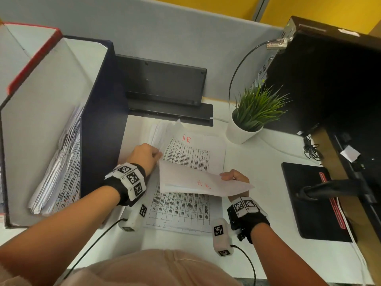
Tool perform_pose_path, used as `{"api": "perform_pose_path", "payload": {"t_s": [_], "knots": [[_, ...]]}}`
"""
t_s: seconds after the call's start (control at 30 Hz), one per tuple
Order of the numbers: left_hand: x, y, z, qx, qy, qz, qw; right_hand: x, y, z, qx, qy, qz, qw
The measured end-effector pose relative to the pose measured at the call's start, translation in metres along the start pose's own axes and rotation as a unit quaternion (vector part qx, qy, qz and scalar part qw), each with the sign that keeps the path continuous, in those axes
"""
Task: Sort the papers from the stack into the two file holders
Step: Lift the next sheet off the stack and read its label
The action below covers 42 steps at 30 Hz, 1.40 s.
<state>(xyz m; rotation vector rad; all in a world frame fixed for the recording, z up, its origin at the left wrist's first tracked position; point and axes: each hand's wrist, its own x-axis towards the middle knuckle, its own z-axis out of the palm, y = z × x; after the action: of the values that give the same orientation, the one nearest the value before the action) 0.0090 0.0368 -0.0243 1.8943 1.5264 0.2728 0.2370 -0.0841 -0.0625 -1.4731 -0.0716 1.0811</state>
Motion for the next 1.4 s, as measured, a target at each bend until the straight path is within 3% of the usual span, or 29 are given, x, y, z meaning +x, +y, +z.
{"api": "perform_pose_path", "payload": {"t_s": [0.1,0.2,0.23,0.37,0.47,0.6,0.7,0.77,0.83,1.0,1.4], "knots": [[-0.014,0.003,0.006,-0.103,0.098,0.103,0.984,-0.001,0.000,-0.003,-0.102,-0.004,-0.035,0.994],[-0.018,0.004,0.011,-0.259,0.078,0.061,0.961,0.000,-0.001,-0.007,-0.351,0.023,-0.133,0.927],[-0.018,0.005,0.011,-0.293,0.074,0.034,0.953,0.000,0.000,-0.007,-0.375,0.034,-0.160,0.912],[-0.017,0.008,0.009,-0.411,0.038,-0.051,0.909,-0.007,0.001,-0.005,-0.220,0.013,-0.211,0.952],[-0.016,0.010,0.007,-0.450,0.003,-0.055,0.891,-0.009,-0.001,-0.004,-0.253,-0.015,-0.203,0.946],[-0.002,0.009,0.003,-0.393,-0.028,-0.102,0.913,-0.009,0.002,-0.007,-0.324,0.010,-0.178,0.929],[0.009,0.005,0.001,-0.377,-0.022,-0.154,0.913,-0.009,0.002,-0.005,-0.254,-0.009,-0.168,0.952],[0.015,-0.001,0.001,-0.270,-0.010,-0.162,0.949,-0.006,0.001,-0.005,-0.121,0.004,-0.092,0.988],[0.019,-0.006,0.003,-0.120,-0.019,-0.150,0.981,-0.002,0.003,-0.006,-0.041,0.021,-0.035,0.998],[0.020,0.000,0.003,0.040,-0.032,-0.146,0.988,-0.005,0.006,-0.003,-0.024,0.028,-0.006,0.999],[0.018,0.004,0.004,0.049,-0.040,-0.099,0.993,0.002,0.007,-0.006,-0.027,0.012,-0.038,0.999]]}}
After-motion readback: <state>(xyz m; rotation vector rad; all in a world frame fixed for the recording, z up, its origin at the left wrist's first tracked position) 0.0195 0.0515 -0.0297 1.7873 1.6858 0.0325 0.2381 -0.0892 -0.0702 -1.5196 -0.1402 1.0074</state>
